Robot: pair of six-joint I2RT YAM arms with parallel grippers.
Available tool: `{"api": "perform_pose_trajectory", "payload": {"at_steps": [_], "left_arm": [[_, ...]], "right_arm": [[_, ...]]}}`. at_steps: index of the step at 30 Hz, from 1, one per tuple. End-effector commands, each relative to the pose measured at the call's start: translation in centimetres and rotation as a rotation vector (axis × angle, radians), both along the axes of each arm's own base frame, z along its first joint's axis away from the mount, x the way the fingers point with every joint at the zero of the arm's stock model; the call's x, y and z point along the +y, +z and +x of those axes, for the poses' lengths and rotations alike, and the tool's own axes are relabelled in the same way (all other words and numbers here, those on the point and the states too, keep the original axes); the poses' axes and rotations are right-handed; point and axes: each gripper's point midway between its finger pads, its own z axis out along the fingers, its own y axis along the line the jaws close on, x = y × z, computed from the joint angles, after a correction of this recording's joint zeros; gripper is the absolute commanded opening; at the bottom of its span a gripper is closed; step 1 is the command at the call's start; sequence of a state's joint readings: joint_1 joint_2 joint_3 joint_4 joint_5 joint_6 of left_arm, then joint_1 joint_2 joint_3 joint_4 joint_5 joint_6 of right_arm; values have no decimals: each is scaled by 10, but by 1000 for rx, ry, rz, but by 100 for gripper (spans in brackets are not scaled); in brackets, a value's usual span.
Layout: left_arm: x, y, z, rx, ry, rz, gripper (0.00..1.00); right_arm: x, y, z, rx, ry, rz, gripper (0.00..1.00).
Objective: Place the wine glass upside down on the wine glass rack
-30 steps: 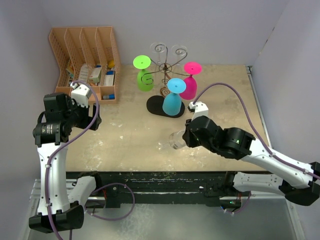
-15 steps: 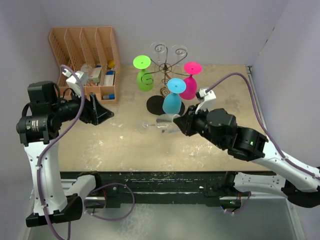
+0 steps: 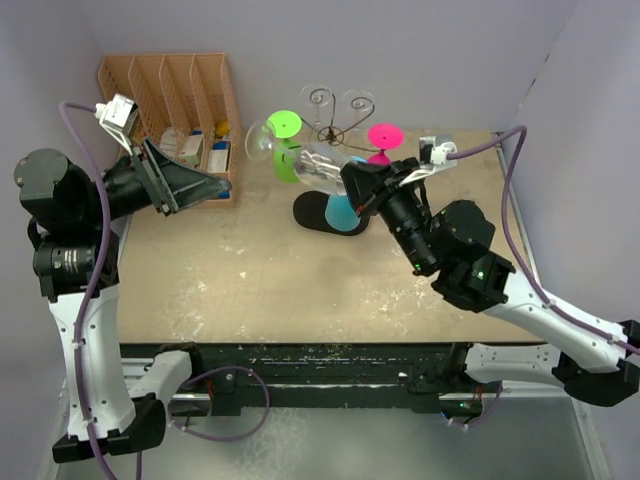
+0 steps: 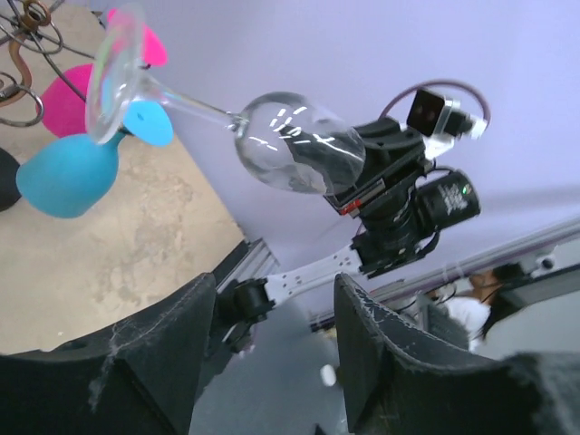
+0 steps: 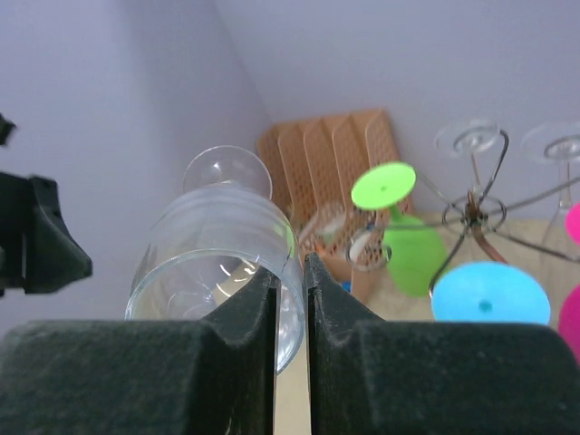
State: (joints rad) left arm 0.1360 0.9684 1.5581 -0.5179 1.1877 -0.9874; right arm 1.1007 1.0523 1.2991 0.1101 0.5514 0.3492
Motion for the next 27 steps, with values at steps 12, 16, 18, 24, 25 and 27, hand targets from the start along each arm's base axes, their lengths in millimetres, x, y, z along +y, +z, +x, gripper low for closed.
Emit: {"api": "perform_pose_trajectory", "payload": {"at_steps": [12,16,18,24,25,27], "left_arm": [[-13,61,100,29,61,-199,51],[-20,76,108,-28,56,-187,51],[-20,83,111,-47,69,-182,51],[-22,88,123,-74,83,-178,49],[-22,85,127,-70,83,-177,48],[-24,80,132,-57,78,-175,47]], "right_arm": [[-11,92,24,-387,-247,428,0],[-3,95,26,-414,-245,467,0],[0,97,26,-424,-236,478,0],[16,96,29,-425,-206,482,0],[17,96,29,-426,-202,486,0],[18,95,30,-422,-199,490,0]]}}
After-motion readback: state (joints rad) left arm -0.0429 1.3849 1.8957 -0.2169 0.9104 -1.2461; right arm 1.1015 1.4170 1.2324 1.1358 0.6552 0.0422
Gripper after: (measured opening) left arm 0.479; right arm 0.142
